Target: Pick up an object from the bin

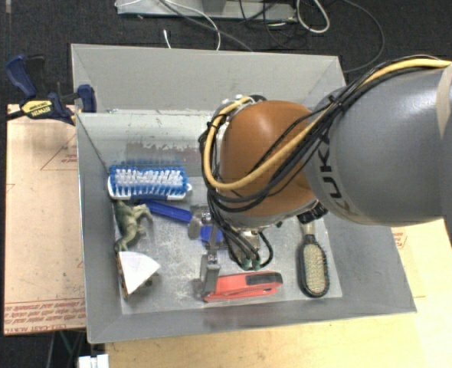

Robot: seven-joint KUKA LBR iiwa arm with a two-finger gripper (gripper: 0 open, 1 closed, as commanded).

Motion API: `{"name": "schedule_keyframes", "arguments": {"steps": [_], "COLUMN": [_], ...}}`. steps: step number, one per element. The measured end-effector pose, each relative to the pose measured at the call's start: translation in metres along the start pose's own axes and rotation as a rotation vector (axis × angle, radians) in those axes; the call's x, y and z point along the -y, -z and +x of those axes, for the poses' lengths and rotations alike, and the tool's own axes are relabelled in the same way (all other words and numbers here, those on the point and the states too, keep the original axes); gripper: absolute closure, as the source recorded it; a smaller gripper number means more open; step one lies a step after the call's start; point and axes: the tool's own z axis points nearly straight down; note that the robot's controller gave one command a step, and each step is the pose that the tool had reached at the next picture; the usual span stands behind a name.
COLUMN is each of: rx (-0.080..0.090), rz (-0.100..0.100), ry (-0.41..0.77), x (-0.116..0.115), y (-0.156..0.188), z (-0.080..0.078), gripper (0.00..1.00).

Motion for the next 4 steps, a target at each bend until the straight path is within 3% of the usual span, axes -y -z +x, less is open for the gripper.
{"name": "schedule_keyframes", "arguments": {"steps": [2, 3, 4], "rx": [0.000, 0.002, 0.000], "rz": [0.000, -0.001, -0.002], "ry": [0.015, 0.086, 0.148], "x": [0.013, 0.036, 0.037], "y": [-0.007, -0.029, -0.061], "z": [-0.004, -0.030, -0.024], "gripper": [0.00, 0.00, 0.00]}}
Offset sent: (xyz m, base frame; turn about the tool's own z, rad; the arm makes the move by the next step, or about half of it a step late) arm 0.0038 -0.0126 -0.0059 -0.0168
